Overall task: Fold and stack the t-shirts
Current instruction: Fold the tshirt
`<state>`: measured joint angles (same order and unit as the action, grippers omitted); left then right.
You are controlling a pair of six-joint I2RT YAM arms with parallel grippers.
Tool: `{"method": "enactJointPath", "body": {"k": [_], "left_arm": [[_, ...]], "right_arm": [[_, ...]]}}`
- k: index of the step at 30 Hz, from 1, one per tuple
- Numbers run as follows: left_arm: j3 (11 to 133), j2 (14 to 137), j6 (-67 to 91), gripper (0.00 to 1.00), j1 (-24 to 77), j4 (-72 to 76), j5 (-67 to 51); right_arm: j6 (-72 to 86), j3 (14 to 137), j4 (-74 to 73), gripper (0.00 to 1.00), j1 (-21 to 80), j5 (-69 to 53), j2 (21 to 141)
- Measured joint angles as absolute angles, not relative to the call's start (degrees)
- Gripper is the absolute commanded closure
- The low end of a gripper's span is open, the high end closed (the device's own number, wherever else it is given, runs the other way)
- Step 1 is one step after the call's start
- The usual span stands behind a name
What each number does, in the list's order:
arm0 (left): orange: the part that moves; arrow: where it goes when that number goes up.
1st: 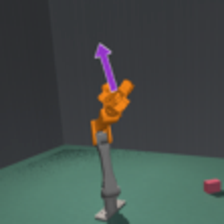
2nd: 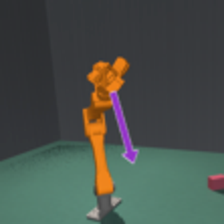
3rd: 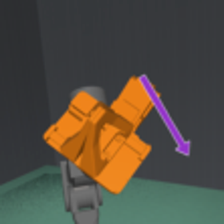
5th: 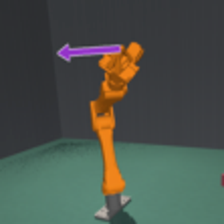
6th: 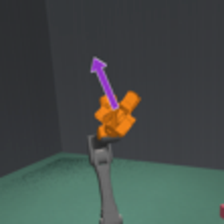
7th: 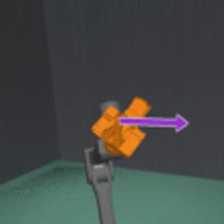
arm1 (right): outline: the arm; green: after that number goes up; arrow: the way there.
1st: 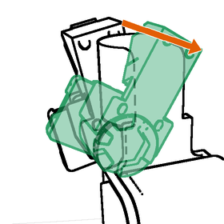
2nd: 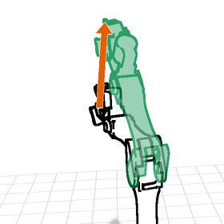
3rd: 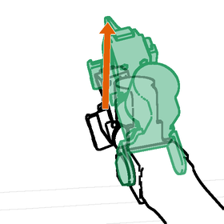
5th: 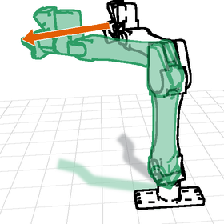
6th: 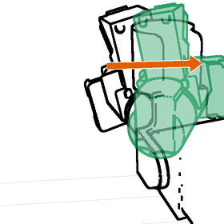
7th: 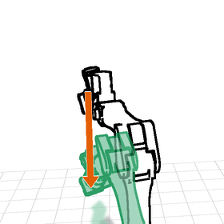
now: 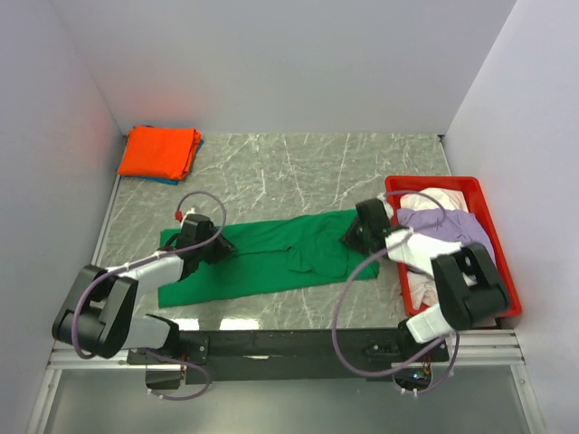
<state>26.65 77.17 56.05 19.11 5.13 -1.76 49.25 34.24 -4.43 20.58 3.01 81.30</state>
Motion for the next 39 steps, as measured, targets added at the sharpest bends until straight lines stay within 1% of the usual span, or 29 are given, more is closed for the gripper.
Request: {"method": "enactJointPath", "body": {"k": [5,8,12,16,19,21,22,26,30,33,38,39], "left_arm": [[22.46,72.64,58.17,0.71,18.94,5.58,-1.17],[20.34,71.02,59.09,0.72,18.94,7.14,-1.48],[17.82,69.95,59.44,0.72,18.96,10.52,-2.76],[17.58,70.65,58.04,0.69,20.88,12.21,-4.21],[18.61,71.37,56.07,0.66,23.94,12.10,-4.71],[20.08,71.50,54.48,0.63,26.39,9.98,-4.16],[20.86,71.37,53.63,0.59,27.75,8.73,-3.49],[22.59,68.90,51.51,0.53,30.68,4.27,-1.54],[24.45,65.93,50.24,0.53,32.56,-0.19,0.86],[25.17,64.93,50.28,0.54,35.14,-2.57,3.01],[24.77,62.02,52.01,0.66,40.25,-7.99,7.20],[24.36,60.73,52.66,0.66,40.95,-8.97,8.23]], "right_arm": [[45.74,48.80,-3.86,0.64,19.31,-1.08,96.18],[43.92,55.83,-4.45,0.65,18.76,-2.81,102.06],[41.28,64.73,-9.58,0.64,18.31,-3.92,107.55],[38.37,74.00,-15.59,0.63,18.20,-3.88,112.12],[36.01,80.47,-19.64,0.61,18.20,-3.38,114.30],[34.76,82.63,-21.23,0.58,18.20,-2.52,114.10],[34.41,82.91,-21.52,0.57,18.20,-2.26,113.38],[33.93,79.85,-22.02,0.54,18.74,-0.91,108.53],[35.64,70.43,-21.21,0.53,21.12,0.99,99.04],[37.45,64.01,-20.12,0.53,24.47,1.78,93.97],[40.93,54.96,-16.88,0.53,28.23,1.89,91.70],[41.52,53.43,-16.45,0.54,28.23,1.93,91.77]]}}
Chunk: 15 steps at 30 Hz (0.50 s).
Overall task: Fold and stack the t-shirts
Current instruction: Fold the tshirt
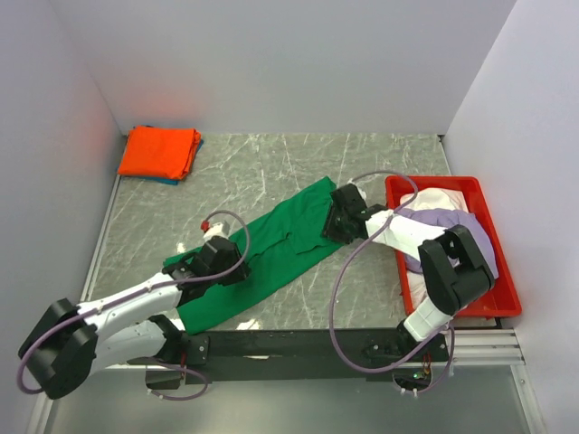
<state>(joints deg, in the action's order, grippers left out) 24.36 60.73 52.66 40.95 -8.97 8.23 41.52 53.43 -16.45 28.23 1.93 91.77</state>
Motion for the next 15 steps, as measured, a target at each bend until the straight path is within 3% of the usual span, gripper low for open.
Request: {"method": "enactJointPath", "body": {"k": [7,15], "left_arm": [[20.78,54.92,58.00,0.71,43.51,-13.37,13.56],[22.55,63.24,61.87,0.75,45.12,-12.40,14.41]], "right_arm": [[43.00,51.51,-15.27,0.55,27.57,2.33,94.67],[41.74,59.44,-15.88,0.56,23.42,1.85,101.34]]}}
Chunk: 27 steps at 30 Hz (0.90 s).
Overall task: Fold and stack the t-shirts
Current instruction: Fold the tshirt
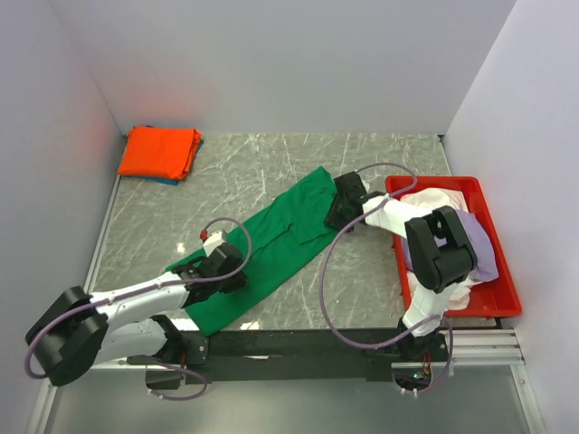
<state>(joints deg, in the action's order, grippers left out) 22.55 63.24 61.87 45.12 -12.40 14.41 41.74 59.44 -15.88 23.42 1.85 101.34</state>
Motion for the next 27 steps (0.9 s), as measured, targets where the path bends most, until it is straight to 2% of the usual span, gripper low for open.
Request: {"method": "enactJointPath", "body": {"k": [9,18,27], "left_arm": [[30.89,77.84,63.81,0.77,46.70,-4.99,8.78],[43.40,94.89,69.41,0.79,53.01,2.96,1.63],[48.77,103.37,76.01,0.75,60.10,10.28,-5.02]], "right_arm": [[37.98,76.34,-21.28,0.58,15.88,0.89,113.03],[34.20,98.04,-28.49,0.58,15.07,-1.02,126.10],[31.51,109.62,-32.80,0.58,15.07,-4.73,132.27]]}}
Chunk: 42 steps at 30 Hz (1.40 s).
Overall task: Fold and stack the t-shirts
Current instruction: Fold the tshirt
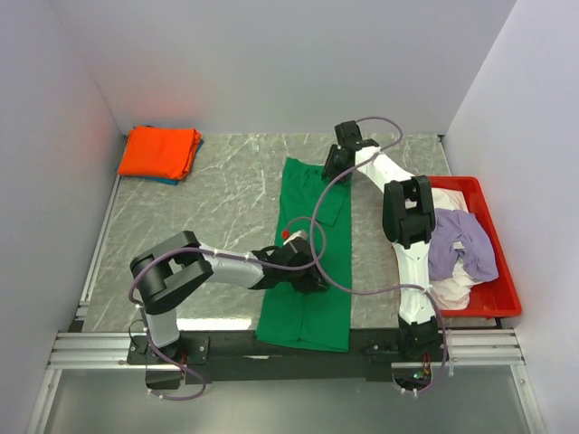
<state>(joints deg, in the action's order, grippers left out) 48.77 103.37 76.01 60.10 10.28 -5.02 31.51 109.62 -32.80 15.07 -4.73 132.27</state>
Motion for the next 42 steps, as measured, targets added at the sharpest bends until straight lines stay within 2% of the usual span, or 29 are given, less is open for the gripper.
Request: {"method": "enactJointPath", "body": {"k": [4,8,14,18,23,31,37,42], "left_arm": [[49.41,102.59,75.20,0.59,60.73,8.62,-4.93],[52.80,98.91,71.09,0.45,60.69,0.05,-1.83],[58.81,90.54,64.75,0.44,54.83,-5.82,2.48],[62.06,89.41,58.19,0.43,41.85,-4.54,3.51],[73.08,98.02,44.77,0.39,29.28,-2.70,1.28],[94.54,118.56,26.30,0.33,24.32,-3.18,-10.61],[100.73,129.43,19.55,0.30,24.36,-7.60,-15.44],[105.19,135.48,17.80,0.31,24.34,-9.80,-17.96]], "right_arm": [[29.95,111.24,-34.46,0.58,15.07,-5.28,132.35],[28.18,111.59,-35.44,0.56,15.07,-5.21,131.83],[26.96,107.24,-35.88,0.56,14.96,-3.90,125.05],[27.59,95.61,-33.45,0.56,14.59,-3.92,113.06],[29.71,80.01,-27.79,0.55,13.82,-4.54,100.47],[33.04,64.20,-21.82,0.56,13.82,-5.67,96.09],[33.67,60.90,-20.08,0.56,13.82,-5.69,96.03],[33.71,60.36,-18.15,0.56,13.82,-5.69,95.90]]}}
